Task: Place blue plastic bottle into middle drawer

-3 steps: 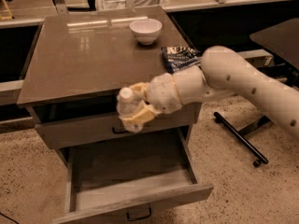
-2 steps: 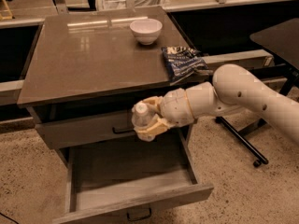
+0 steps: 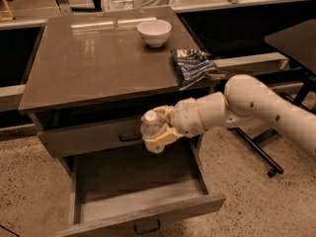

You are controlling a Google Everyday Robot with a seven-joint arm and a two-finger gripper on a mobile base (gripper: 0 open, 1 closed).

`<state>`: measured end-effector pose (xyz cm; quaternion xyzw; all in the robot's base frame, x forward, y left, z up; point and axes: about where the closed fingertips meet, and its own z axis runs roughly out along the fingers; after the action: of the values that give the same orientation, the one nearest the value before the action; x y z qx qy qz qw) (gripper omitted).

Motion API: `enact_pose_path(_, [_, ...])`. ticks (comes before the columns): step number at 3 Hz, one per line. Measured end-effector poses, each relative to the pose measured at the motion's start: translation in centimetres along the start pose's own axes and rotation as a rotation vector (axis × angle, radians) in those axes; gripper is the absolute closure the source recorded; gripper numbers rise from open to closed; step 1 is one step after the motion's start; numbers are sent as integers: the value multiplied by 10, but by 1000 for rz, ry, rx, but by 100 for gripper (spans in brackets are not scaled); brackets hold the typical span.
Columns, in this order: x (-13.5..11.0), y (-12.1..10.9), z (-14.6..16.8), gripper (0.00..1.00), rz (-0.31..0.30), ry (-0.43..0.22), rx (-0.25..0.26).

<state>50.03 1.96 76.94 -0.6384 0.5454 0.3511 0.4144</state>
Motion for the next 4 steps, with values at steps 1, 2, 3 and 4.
enact_pose_path(1, [72, 11, 12, 100, 90, -82, 95])
enact_pose_path(2, [157, 13, 21, 100, 196, -148, 205])
enact_pose_path(3, [209, 4, 32, 100, 252, -184, 254])
enact_pose_path(4, [247, -6, 50, 83, 307, -145, 236])
